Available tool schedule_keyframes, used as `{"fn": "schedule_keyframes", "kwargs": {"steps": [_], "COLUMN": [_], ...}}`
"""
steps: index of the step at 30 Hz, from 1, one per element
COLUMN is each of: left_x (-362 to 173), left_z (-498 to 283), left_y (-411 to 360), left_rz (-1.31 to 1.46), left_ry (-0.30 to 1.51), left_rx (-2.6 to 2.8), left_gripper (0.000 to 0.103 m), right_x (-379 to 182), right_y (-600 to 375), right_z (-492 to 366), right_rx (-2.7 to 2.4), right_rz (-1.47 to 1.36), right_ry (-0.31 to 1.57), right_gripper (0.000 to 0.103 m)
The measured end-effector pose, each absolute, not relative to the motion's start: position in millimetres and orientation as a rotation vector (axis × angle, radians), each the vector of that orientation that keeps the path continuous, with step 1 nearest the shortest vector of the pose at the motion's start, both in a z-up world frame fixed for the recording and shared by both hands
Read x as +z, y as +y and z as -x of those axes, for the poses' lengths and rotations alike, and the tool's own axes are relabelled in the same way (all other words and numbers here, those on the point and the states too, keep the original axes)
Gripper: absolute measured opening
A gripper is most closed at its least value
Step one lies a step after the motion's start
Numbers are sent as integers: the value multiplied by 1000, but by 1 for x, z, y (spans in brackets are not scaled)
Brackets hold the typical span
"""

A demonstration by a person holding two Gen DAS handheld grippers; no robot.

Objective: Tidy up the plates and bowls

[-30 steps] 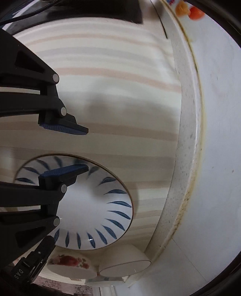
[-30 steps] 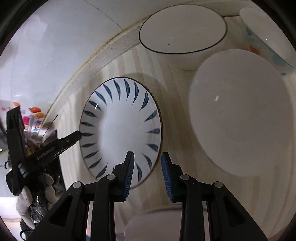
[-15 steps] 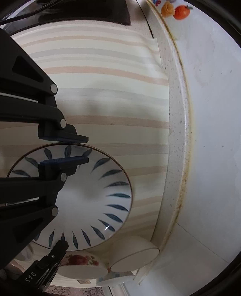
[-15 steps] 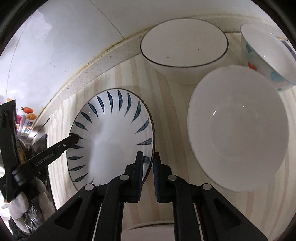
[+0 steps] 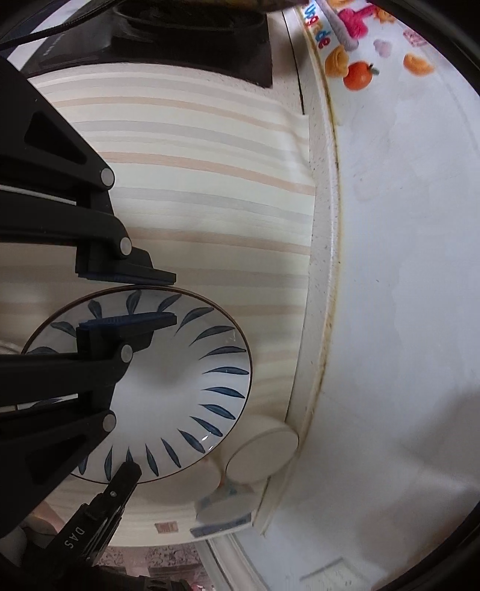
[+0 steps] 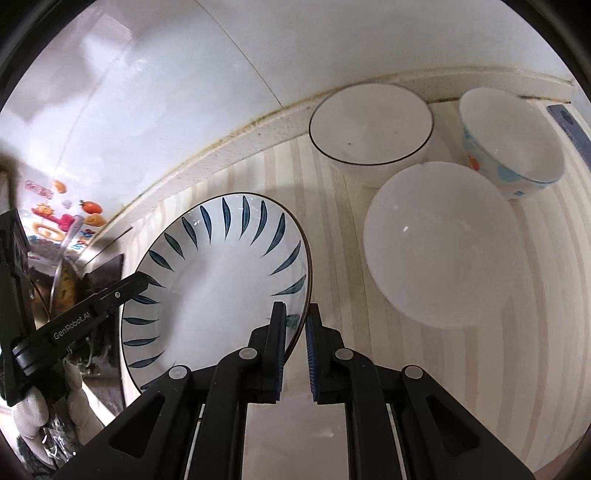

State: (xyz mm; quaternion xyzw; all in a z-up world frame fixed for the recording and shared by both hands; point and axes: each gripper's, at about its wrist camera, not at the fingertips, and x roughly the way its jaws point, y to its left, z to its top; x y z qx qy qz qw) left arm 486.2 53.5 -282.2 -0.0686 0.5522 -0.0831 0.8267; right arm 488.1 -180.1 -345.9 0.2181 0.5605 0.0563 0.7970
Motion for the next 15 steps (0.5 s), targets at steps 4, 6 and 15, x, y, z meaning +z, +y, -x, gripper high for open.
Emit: {"fn": "schedule_keyframes", "kwargs": {"steps": [4, 6, 15], "left_x": [-261, -251, -239], "left_z": [-461, -446, -387], "left_y": [44, 39, 15], "left_rz": [167, 171, 167], "left_ry": [1153, 1146, 1146], "left_rx": [-187, -196, -219], "left_gripper": [12, 12, 12], "right_x": [-323, -312, -285], "right_y": [-187, -193, -222], "right_z": [-462, -448, -379], "right_rx": [144, 155, 184], "right_rz": [-458, -450, -433], "right_ry": [1177, 1167, 1155], "right_gripper": [12, 12, 12]}}
